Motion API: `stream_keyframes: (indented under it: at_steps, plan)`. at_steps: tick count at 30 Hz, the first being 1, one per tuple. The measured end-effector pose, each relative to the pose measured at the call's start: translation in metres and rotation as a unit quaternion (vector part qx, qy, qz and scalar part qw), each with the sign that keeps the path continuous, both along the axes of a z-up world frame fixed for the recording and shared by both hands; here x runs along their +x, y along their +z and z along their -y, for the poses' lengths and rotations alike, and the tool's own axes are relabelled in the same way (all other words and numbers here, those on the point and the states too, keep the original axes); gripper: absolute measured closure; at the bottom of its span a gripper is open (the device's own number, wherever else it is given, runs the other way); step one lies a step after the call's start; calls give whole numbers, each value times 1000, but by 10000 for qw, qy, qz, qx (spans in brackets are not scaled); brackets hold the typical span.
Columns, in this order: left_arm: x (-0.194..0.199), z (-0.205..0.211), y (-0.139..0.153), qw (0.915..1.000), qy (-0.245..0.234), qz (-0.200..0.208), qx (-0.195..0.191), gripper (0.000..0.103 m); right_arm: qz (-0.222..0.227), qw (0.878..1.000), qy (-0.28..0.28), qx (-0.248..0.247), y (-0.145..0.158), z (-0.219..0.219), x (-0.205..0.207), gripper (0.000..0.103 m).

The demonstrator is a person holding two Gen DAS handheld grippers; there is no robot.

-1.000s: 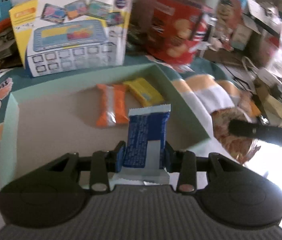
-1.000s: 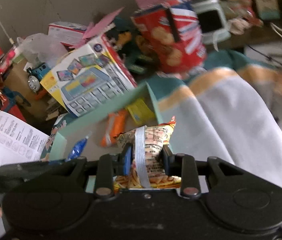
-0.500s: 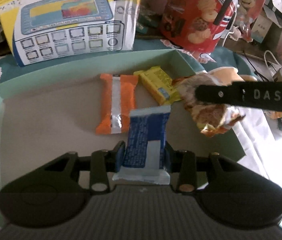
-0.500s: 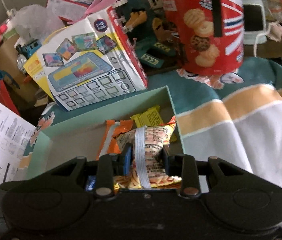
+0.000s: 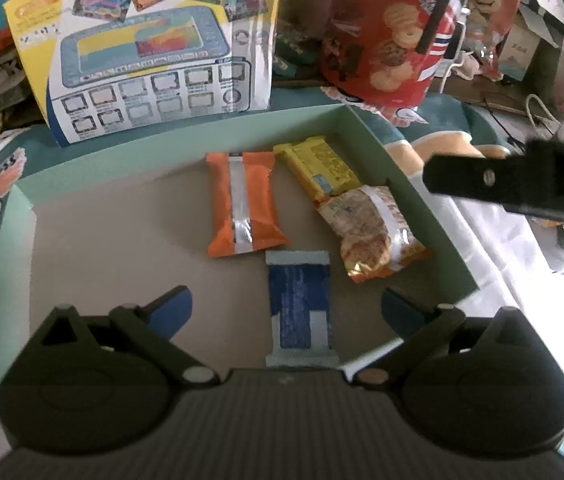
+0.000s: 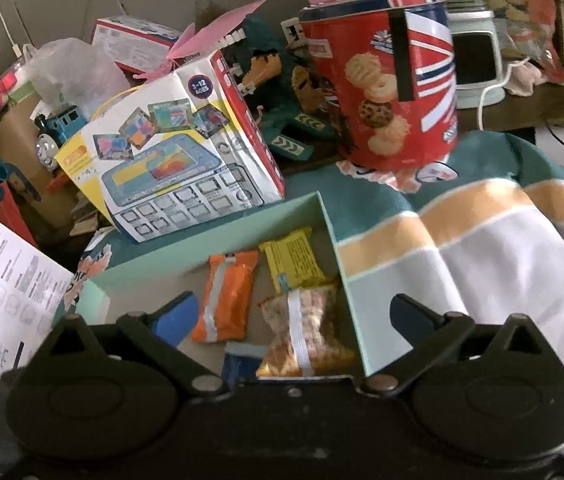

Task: Organize snacks
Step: 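Drop blue packet into green box with left tool while right drops cookie bag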

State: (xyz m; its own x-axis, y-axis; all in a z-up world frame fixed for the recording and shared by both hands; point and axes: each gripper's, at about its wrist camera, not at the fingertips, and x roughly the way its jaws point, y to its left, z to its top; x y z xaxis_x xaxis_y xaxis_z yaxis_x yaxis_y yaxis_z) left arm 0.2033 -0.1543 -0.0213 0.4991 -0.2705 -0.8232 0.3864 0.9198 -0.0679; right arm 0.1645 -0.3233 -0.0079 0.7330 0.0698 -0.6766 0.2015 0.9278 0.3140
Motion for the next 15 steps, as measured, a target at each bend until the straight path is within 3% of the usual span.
stream_keyframes:
  at_steps: [9,15]
  plan:
    - [-49,-12,22,9999,-126,83,-78,0,39,10000,52,68,18,-7,-64,0]
    - [-91,-25,22,9994,-338,6,-111,0,-104,9998,-23,144,11,-8,-111,0]
